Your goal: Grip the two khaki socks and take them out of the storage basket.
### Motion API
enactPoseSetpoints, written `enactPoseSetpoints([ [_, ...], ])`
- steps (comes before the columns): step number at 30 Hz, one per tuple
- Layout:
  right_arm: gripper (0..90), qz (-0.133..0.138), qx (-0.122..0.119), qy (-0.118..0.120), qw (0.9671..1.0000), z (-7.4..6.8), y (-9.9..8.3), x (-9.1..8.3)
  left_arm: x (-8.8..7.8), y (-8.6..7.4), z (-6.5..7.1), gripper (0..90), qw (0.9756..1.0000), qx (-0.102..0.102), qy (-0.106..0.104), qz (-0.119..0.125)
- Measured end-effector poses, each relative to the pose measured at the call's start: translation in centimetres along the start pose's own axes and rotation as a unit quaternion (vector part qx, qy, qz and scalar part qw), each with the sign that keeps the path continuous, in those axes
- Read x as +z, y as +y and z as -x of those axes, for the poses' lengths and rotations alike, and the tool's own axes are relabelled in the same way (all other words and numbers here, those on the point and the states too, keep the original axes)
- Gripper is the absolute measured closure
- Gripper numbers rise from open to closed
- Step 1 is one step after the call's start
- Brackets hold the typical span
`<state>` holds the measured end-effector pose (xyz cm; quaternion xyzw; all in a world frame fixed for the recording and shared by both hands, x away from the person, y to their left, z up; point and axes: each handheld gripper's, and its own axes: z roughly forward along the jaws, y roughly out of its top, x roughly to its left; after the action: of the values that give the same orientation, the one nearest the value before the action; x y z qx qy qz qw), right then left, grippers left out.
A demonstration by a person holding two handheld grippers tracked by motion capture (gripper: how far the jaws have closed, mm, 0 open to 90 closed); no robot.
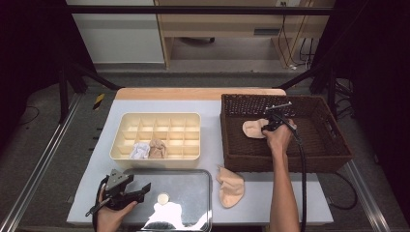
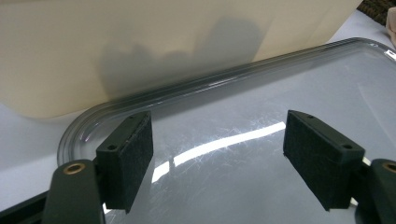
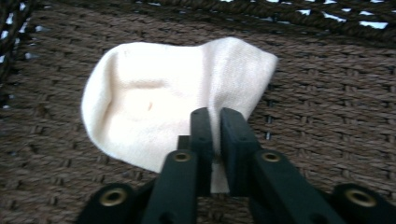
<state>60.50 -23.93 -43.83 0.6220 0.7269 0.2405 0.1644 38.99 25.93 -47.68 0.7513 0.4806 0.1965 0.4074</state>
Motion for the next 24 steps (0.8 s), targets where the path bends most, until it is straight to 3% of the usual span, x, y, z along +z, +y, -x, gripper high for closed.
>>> enactPoseSetpoints([
  [3,88.3,-0.002,-0.001,0.004,1.0,-0.2,0.1,-0.3,0.0,0.0,0.0,23.7,1.0,0.001,-0.001,0.0],
  [9,88.3,0.029,-0.012,0.008,0.9995,-0.4,0.3,-1.7,0.0,0.0,0.1,23.7,1.0,0.001,-0.002,0.001],
  [14,88.3,0.06,-0.014,0.027,0.9978,-0.6,0.4,-3.7,0.1,0.0,0.2,23.8,1.0,0.003,-0.002,-0.001],
  [22,88.3,0.108,-0.027,0.051,0.9925,-1.1,0.1,-6.7,0.1,0.0,0.3,23.7,1.0,0.006,-0.003,-0.002],
  [24,88.3,0.126,-0.032,0.061,0.9896,-1.2,-0.2,-7.9,0.1,0.0,0.4,23.8,1.0,0.007,-0.003,-0.002],
])
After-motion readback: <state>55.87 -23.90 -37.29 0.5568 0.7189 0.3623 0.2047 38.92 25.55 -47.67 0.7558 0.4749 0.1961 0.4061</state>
